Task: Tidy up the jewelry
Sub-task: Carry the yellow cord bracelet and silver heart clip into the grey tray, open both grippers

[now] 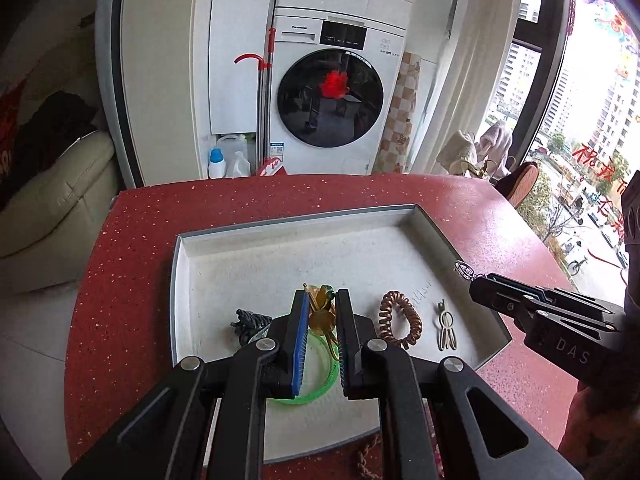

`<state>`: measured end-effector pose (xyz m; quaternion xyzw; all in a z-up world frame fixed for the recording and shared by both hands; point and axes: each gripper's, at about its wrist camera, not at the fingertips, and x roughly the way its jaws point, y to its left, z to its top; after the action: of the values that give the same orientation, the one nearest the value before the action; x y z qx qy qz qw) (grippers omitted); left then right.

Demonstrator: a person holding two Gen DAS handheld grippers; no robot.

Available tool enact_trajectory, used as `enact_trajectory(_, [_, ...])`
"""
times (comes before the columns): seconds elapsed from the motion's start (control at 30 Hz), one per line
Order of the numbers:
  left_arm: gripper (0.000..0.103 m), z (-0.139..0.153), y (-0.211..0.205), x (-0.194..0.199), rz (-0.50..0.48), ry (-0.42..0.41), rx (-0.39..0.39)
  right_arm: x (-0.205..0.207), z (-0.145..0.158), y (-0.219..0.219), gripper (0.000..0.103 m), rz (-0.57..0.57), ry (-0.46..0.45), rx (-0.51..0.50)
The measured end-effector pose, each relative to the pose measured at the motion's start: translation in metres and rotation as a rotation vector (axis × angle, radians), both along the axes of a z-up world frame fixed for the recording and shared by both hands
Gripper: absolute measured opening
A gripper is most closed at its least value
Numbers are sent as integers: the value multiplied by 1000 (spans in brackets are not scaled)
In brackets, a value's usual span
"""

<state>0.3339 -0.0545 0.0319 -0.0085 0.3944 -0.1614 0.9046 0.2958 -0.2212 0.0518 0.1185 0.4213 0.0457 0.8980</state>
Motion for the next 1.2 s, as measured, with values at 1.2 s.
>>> enact_trajectory(1.2, [32, -42, -40, 21, 44, -7, 225, 25, -50, -13, 49, -44, 77, 81])
